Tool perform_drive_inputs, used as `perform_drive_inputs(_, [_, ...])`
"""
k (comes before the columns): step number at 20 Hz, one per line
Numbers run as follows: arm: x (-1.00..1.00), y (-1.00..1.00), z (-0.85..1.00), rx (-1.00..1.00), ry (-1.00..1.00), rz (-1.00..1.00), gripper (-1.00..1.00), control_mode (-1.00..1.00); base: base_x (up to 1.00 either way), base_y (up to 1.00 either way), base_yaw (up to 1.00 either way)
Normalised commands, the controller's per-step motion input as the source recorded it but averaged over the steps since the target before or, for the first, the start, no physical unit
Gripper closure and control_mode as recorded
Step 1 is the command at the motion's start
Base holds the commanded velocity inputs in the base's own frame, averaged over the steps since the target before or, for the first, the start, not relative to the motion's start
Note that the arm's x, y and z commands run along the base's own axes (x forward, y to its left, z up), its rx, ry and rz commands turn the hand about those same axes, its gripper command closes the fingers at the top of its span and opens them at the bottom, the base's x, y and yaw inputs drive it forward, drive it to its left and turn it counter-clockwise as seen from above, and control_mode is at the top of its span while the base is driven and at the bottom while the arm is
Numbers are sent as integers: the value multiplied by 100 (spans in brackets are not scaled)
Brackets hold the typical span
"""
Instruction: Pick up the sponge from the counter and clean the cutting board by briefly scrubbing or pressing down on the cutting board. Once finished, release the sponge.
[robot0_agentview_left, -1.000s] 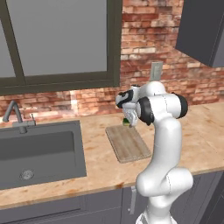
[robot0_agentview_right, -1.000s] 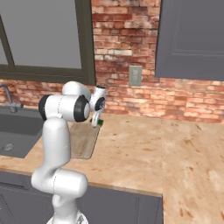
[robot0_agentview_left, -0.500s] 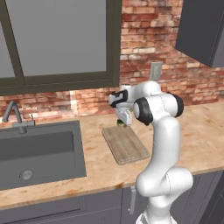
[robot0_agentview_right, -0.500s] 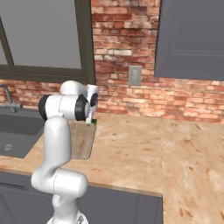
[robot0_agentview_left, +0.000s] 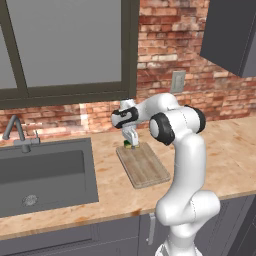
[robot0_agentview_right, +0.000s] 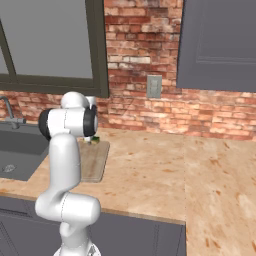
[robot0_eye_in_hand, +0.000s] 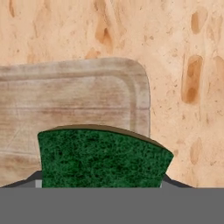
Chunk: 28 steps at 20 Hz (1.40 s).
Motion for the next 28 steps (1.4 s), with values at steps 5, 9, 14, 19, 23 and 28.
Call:
perform_drive_inputs(5, [-45, -1, -55, -1, 0, 0, 100, -100, 0, 0, 0])
perform_drive_inputs(9, [-56, -25, -59, 2, -2, 2, 100, -100, 0, 0, 0])
perform_drive_inputs(14, [-88, -24, -41, 8, -9, 0, 100, -100, 0, 0, 0])
perform_drive_inputs(19, [-97, -9, -24, 7, 1, -1, 100, -100, 0, 0, 0])
perform_drive_inputs(23, [-75, 0, -18, 0, 19, 0, 100, -100, 0, 0, 0])
perform_drive_inputs(28, [-63, 0, -4, 0, 14, 0, 100, -100, 0, 0, 0])
